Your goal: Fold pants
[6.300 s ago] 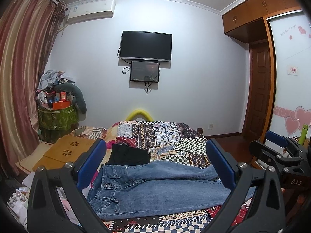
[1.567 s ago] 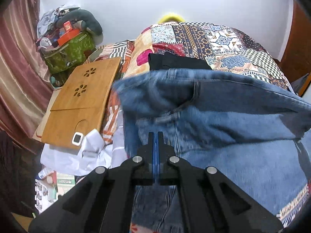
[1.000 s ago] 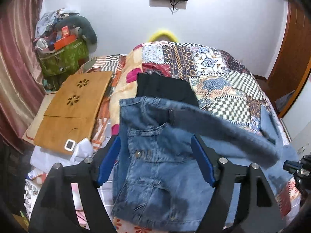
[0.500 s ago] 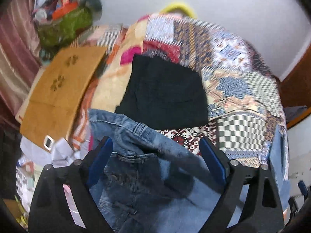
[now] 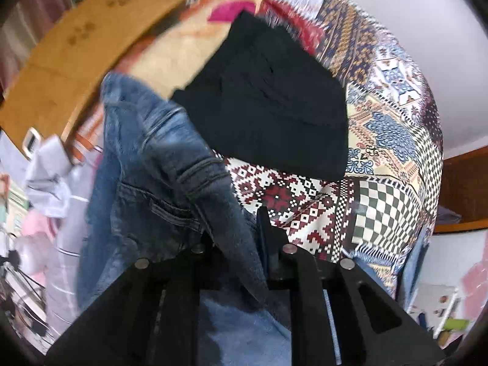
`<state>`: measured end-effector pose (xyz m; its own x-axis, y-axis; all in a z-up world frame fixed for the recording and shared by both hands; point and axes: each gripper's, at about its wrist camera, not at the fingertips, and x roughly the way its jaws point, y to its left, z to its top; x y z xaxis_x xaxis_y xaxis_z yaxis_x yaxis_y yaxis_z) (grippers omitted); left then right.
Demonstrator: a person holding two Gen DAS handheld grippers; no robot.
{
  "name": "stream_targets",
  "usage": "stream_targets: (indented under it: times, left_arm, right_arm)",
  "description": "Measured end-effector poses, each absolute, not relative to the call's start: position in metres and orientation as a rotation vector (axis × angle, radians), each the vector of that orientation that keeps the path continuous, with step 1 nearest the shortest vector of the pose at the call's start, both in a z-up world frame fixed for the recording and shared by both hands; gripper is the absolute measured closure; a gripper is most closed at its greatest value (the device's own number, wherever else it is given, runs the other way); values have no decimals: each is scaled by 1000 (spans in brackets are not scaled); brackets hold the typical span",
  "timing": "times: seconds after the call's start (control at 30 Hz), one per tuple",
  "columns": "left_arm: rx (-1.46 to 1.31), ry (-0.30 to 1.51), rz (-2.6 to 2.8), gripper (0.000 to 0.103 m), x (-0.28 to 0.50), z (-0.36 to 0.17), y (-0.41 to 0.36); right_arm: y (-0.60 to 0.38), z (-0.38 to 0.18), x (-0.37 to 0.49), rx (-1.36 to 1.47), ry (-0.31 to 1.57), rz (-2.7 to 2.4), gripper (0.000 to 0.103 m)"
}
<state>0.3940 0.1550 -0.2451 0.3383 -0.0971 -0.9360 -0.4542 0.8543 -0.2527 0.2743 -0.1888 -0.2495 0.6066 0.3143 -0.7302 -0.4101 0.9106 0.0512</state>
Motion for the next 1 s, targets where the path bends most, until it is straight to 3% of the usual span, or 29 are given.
stream_targets:
  times: [0.27,0.57,0.8,1.0]
  left_arm:
    - [-356,1072,221,88,309,-187,146]
    - [-200,1082,168,88,211,-204,127]
    - [-170,1141,123,86,183,-223,115]
    - [-114,1139,126,81,170,-203,109]
  right_arm:
    - [-192,-229,256,-137,795,411,52]
    - [-183,-213,223,-138,775,415,52]
    - [-179,-212,208,-149,771,417,52]
    - [-187,-213,202,-142,774,388,50]
